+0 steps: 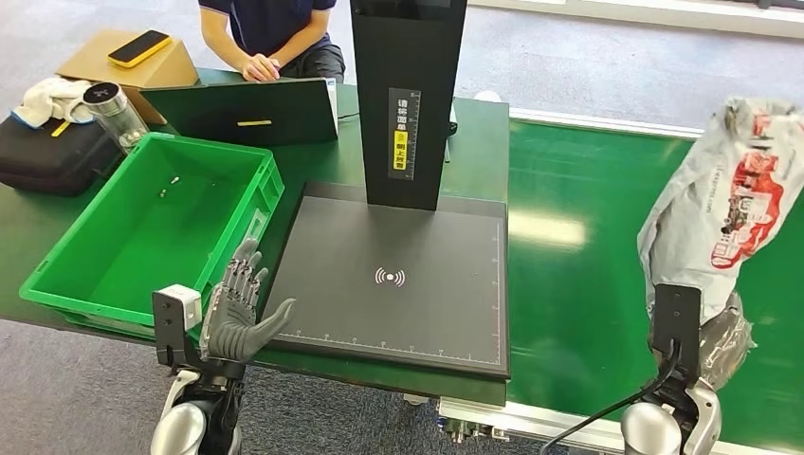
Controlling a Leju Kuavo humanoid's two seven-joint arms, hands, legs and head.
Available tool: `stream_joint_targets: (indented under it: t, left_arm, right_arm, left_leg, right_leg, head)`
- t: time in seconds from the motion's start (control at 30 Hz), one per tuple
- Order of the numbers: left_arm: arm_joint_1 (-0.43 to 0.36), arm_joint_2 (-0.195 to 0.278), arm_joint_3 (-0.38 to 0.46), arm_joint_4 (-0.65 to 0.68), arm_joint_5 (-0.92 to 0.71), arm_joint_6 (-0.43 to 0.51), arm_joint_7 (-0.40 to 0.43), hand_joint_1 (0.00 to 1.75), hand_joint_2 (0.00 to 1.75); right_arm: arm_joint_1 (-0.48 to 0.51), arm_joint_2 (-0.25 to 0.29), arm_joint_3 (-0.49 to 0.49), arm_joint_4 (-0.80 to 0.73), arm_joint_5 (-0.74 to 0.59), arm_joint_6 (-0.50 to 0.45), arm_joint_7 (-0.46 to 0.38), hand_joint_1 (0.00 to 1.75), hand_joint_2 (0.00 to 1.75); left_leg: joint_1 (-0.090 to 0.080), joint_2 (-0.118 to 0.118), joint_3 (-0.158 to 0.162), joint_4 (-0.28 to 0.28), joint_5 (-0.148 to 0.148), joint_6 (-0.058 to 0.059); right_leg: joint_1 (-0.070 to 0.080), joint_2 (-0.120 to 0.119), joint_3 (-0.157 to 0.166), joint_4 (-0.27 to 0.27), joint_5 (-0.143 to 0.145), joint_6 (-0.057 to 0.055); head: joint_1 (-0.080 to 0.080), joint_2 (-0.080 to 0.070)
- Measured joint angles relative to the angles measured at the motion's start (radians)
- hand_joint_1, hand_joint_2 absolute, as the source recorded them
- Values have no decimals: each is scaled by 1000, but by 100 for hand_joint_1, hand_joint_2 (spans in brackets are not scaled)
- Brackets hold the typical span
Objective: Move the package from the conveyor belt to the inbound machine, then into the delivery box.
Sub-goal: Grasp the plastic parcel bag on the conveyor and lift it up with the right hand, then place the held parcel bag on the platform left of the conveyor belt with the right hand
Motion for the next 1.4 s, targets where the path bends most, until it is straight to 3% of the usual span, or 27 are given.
stream_joint_targets:
  t: [0.23,0.5,0.77,1.17,1.4]
  left_arm:
    - [-14,2,-10,3,5,-24,-13,0,175]
    - [-55,12,-25,33,13,-42,-26,0,175]
    - [-76,25,-37,67,14,-43,-31,0,175]
    - [-79,32,-49,78,16,-43,-32,0,175]
    - [-99,42,-75,105,27,-39,-44,0,175]
  right_arm:
    - [-5,-11,141,-60,265,70,-1,175,175]
    - [-50,-105,347,-1,521,227,32,175,175]
    - [-110,-204,505,135,526,241,39,175,175]
    - [-131,-248,565,194,527,256,36,175,175]
    - [-202,-313,770,323,464,251,-60,175,175]
  left_leg:
    - [0,0,0,0,0,0]
    - [0,-1,0,0,0,0]
    - [0,-1,-1,0,0,0]
    - [0,-1,-1,0,0,0]
    - [0,-1,-1,0,0,0]
  right_leg:
    - [0,0,0,0,0,0]
    - [0,0,1,0,0,0]
    - [0,0,0,0,0,0]
    - [0,0,0,0,0,0]
    - [0,0,0,0,0,0]
  head:
    - [0,0]
    - [0,0]
    - [0,0]
    - [0,0]
    - [0,0]
